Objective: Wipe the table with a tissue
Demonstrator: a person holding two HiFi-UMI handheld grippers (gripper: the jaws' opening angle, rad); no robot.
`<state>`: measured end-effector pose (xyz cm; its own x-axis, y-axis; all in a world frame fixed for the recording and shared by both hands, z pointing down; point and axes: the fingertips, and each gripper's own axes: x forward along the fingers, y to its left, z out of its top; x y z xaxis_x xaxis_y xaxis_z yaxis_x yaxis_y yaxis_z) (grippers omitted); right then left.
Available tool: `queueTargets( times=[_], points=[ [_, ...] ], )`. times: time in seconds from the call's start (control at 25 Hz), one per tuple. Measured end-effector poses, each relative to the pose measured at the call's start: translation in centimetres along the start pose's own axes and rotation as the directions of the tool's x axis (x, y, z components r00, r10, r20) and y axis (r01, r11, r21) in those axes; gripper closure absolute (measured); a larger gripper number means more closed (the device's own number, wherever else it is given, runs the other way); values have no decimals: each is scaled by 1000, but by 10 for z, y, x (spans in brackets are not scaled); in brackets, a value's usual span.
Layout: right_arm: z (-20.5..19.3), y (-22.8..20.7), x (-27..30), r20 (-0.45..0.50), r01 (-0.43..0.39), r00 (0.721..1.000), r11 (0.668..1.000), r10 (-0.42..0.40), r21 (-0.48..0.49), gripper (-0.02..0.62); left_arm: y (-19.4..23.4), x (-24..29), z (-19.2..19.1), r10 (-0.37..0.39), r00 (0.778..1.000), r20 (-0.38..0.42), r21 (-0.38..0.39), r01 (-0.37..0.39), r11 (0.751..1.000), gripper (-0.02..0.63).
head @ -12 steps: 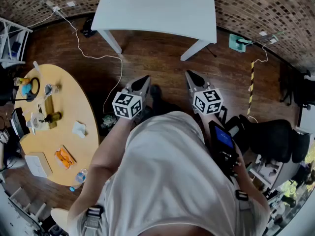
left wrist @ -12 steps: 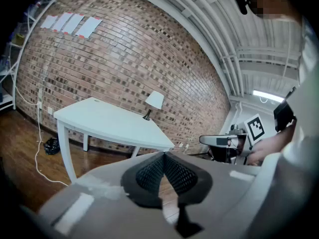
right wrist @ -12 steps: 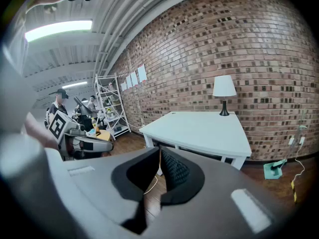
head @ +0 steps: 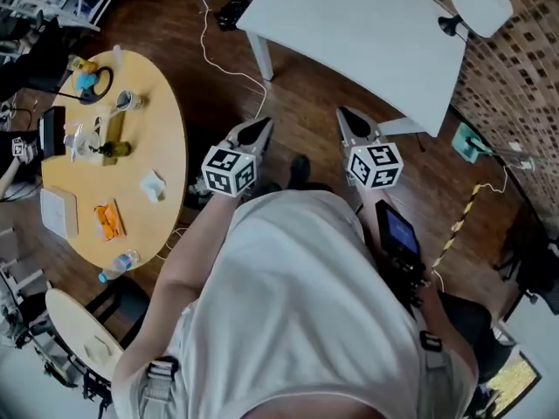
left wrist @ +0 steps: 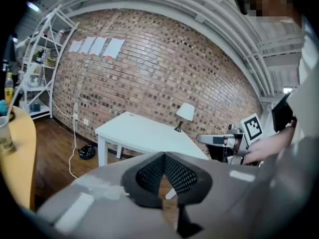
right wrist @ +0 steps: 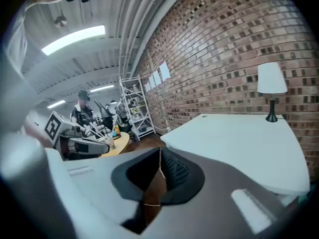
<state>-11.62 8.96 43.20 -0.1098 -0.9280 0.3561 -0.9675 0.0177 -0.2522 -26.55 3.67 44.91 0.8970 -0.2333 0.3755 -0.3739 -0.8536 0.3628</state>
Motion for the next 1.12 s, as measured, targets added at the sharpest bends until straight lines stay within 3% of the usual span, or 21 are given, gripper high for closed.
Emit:
queueTargets(
  times=[0.16, 0.36, 0.64, 0.8, 0.88, 0.96, 1.04, 1.12],
  points=[
    [-3, 28, 50, -55, -159, 986, 987, 157, -34, 580, 33, -20, 9, 129, 991, 26, 3, -129, 992, 601],
    [-26, 91, 84, -148, -375, 919, 926, 366, -39, 580, 76, -73, -6, 308, 951, 7, -13, -307, 951, 601],
    [-51, 153, 102, -272, -506, 838, 860, 472, -69, 580, 128, -151, -46, 460, 888, -14, -36, -460, 887, 601],
    [-64, 195, 110, -289, -538, 814, 842, 504, -48, 580, 155, -210, -89, 527, 846, -80, -76, -532, 843, 601],
    [-68, 213, 115, -299, -551, 804, 833, 515, -47, 580, 173, -242, -111, 588, 798, -131, -35, -597, 802, 601],
    [-69, 228, 121, -304, -560, 797, 827, 521, -50, 580, 196, -279, -136, 682, 706, -191, 27, -691, 723, 601],
    [-70, 240, 127, -306, -558, 798, 828, 519, -53, 580, 216, -315, -158, 757, 611, -230, 31, -773, 634, 600],
    [-71, 249, 131, -307, -549, 804, 834, 509, -53, 580, 233, -341, -176, 786, 557, -267, 10, -814, 580, 560]
  ],
)
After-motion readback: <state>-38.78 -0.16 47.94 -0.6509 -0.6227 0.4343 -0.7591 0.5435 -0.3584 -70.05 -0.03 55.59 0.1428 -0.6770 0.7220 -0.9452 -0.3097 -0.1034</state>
